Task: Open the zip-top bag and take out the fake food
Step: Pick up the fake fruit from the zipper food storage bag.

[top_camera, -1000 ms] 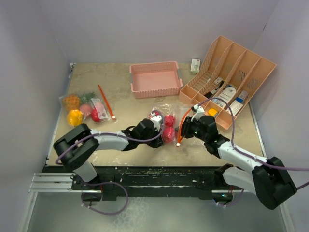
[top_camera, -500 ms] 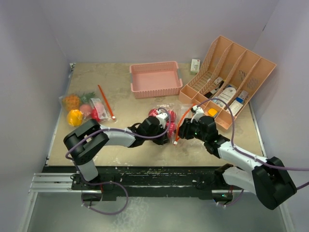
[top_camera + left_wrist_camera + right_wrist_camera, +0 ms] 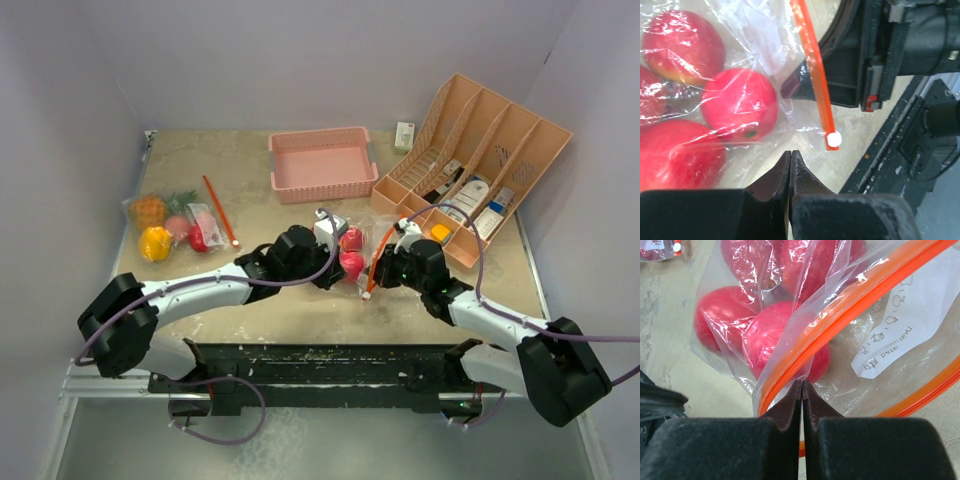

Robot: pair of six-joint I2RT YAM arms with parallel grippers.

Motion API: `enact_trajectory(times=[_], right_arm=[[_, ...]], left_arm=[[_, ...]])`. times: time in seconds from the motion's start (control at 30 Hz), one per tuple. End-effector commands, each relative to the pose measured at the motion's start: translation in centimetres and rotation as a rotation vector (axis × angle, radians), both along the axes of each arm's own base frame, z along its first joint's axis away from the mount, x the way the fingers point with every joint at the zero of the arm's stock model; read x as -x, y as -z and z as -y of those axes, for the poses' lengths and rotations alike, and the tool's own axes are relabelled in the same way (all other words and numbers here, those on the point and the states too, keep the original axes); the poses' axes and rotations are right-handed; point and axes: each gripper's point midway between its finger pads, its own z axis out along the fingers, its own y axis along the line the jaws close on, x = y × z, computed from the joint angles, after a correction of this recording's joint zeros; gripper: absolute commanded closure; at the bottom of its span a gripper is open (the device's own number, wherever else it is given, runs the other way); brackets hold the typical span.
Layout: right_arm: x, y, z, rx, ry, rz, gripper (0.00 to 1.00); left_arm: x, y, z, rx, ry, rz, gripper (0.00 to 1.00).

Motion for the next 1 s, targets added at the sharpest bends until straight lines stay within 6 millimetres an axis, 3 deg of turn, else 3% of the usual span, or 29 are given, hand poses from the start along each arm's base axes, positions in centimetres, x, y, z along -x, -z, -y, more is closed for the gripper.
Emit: enact_trajectory(times=[0.0,0.13,0.27,0.37,0.5,0.63,0.7,0.77,0.87,0.97], right_arm=[[-0.7,-1.2,-0.2,-0.021,0.016,0.049,0.98],[-0.6,-1.3,0.1,-0.017,0.023,0.051,0.97],[-0.5,-1.7,0.4,-0.017,0.035,0.064,0.87],[-0.4,-2.0,0.4,-0.022,0.033,0.077,0.67],[-0.6,-1.9,0.4,-0.016,0.031,0.080,0.40],[-1.3,-1.7,0.4,0.000,0.045,0.083,0.32],[-1.7,-1.6,0.3,0.008,0.049,0.082,0.38],[-2.0,-1.8,0.2,0.010,0.053,0.082,0.54],[-2.4,-2.2,0.4,0.012,0.075,0.092,0.85],[-2.7,-2.4,0.8,0.027,0.095,0.098,1.00]], left_arm=[[-2.3,1.3,-0.8,-0.102,-0.061,0.055,1.00],[-4.0,2.3,0.1,-0.093,-0.069,0.056,1.00],[-4.9,5.0,0.8,-0.141,-0.069,0.026,1.00],[-5.8,6.5,1.2,-0.150,-0.084,0.016,1.00],[-6.5,6.7,1.6,-0.143,-0.087,0.029,1.00],[-7.0,7.1,1.7,-0.153,-0.090,0.035,1.00],[-7.0,7.0,1.7,-0.149,-0.085,0.032,1.00],[-6.7,6.4,1.6,-0.140,-0.081,0.034,1.00],[-6.3,4.3,1.1,-0.114,-0.078,0.056,1.00],[-5.9,1.3,0.5,-0.089,-0.081,0.087,1.00]])
